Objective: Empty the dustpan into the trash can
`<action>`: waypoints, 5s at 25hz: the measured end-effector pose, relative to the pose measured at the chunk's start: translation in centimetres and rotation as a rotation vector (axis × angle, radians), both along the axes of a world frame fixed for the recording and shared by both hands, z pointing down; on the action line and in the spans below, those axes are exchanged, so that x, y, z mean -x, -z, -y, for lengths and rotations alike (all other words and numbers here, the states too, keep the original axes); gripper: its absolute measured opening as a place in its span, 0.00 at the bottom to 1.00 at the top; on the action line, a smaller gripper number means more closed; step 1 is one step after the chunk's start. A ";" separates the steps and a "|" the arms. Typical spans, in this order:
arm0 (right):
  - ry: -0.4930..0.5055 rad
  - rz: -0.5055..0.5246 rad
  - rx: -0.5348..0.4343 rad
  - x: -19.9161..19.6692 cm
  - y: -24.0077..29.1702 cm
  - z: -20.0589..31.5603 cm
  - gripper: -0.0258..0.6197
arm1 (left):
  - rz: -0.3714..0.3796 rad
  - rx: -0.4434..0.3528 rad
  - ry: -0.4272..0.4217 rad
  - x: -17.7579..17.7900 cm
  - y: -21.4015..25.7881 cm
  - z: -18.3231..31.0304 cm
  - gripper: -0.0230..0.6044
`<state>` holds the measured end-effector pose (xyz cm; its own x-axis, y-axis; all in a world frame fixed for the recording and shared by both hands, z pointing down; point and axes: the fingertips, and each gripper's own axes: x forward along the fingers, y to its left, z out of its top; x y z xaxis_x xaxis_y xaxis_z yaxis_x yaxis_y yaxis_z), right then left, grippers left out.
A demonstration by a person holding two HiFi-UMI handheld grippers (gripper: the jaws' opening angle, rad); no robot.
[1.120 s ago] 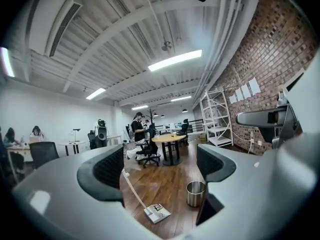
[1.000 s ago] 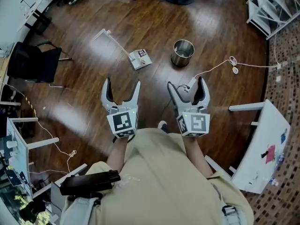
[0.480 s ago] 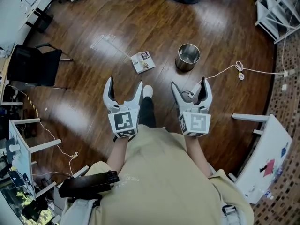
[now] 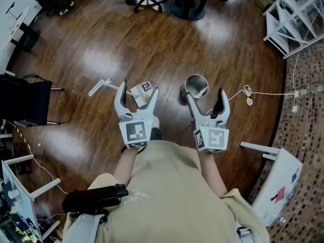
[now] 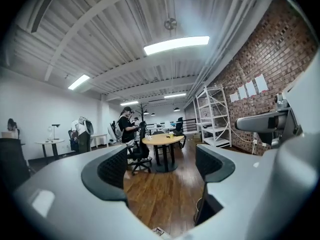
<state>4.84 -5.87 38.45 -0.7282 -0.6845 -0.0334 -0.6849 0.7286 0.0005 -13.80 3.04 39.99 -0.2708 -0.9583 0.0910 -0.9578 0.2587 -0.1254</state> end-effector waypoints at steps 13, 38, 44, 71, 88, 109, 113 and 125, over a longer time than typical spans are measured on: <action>0.071 0.013 0.005 5.2 0.4 8.9 0.81 | -0.013 0.040 0.049 4.9 -1.0 7.6 0.70; 0.644 -0.056 0.095 18.3 -3.6 5.8 0.73 | -0.013 0.446 0.262 16.4 -4.9 -7.1 0.69; 0.658 -0.084 0.104 19.4 -4.3 5.4 0.73 | 0.062 0.777 0.015 18.4 -9.0 -9.3 0.69; 0.613 -0.277 0.187 19.1 -8.5 2.2 0.73 | -0.095 1.199 -0.345 28.0 -35.4 -8.2 0.67; 0.522 -0.302 0.208 18.3 -8.9 2.9 0.73 | 0.007 1.275 -0.486 27.1 -38.3 -7.2 0.15; 0.510 -0.211 0.234 16.9 -8.2 5.0 0.73 | -0.114 1.210 -0.512 22.4 -30.9 -2.9 0.04; 0.496 -0.175 0.222 16.4 -7.3 5.7 0.72 | -0.012 1.269 -0.546 21.0 -28.7 -3.4 0.04; 0.455 -0.080 0.239 13.4 -6.8 7.9 0.70 | -0.063 1.259 -0.482 19.3 -20.2 -5.1 0.04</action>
